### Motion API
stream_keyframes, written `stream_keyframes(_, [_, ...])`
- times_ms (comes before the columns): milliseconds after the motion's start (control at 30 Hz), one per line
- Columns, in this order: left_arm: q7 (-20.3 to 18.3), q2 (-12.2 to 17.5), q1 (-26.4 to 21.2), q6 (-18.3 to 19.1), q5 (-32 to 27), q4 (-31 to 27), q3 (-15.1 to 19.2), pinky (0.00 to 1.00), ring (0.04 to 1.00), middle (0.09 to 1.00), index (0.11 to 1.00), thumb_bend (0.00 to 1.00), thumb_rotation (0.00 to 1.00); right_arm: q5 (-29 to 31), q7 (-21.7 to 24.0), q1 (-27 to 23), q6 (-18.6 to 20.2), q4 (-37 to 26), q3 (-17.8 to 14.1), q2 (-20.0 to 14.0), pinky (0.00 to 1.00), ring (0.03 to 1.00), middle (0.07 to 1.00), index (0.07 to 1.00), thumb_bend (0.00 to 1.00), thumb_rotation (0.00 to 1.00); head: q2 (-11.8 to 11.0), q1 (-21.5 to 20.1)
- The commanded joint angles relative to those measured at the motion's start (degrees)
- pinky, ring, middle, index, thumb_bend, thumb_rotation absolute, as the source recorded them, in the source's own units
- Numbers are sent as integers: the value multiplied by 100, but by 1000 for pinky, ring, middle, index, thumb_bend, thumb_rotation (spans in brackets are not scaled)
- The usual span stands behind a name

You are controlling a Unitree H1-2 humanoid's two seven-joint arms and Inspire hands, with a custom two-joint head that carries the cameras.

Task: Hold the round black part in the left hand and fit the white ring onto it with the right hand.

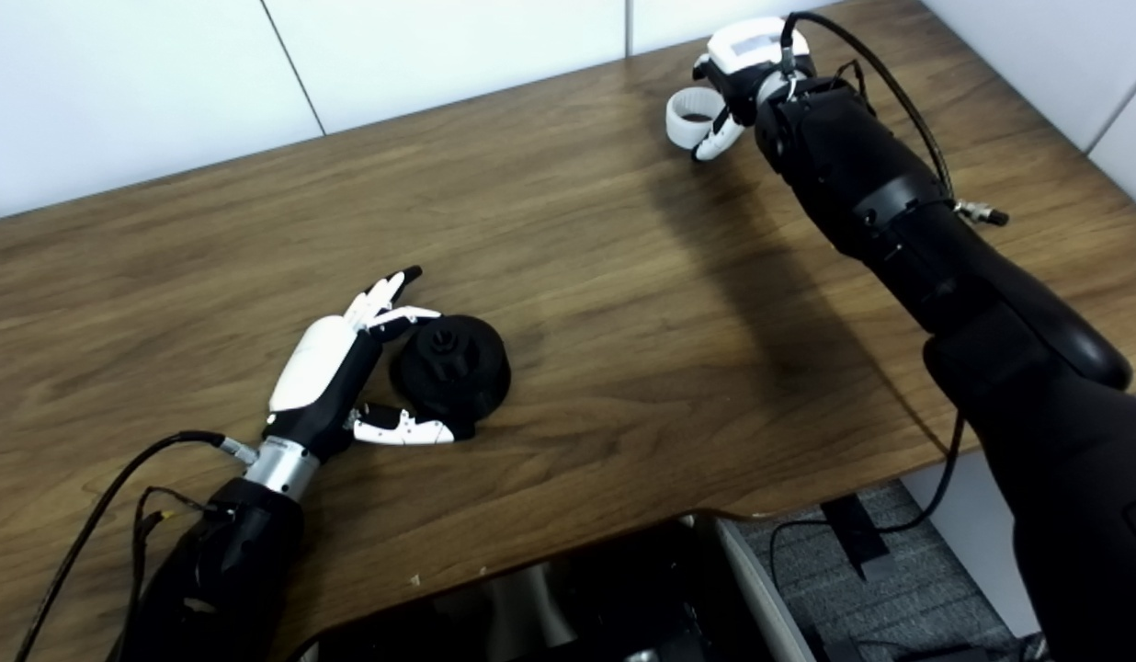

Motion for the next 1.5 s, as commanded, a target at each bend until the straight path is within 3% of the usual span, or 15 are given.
stream_keyframes(0, [-310,104,190,75,367,198,-199,1000,1000,1000,631,1000,328,-4,-117,-351,-23,-93,-25,-6,962,856,755,849,727,416,6,14])
stream_keyframes(433, [-352,120,171,132,370,146,-190,1000,1000,1000,632,1000,336,97,-495,-288,-210,-72,-94,-31,951,798,663,701,672,302,32,31])
stream_keyframes(1267, [-346,134,199,103,353,146,-191,1000,1000,1000,633,1000,329,275,-851,-175,-307,-132,-259,-97,1000,775,577,618,650,258,58,51])
stream_keyframes(1333, [-344,137,197,110,372,147,-195,1000,1000,1000,633,1000,330,258,-876,-184,-324,-150,-271,-139,1000,765,568,521,539,178,57,45])
stream_keyframes(1467, [-324,140,186,90,387,176,-200,1000,1000,1000,633,1000,342,241,-877,-183,-317,-323,-328,-238,1000,760,574,497,511,157,56,33])
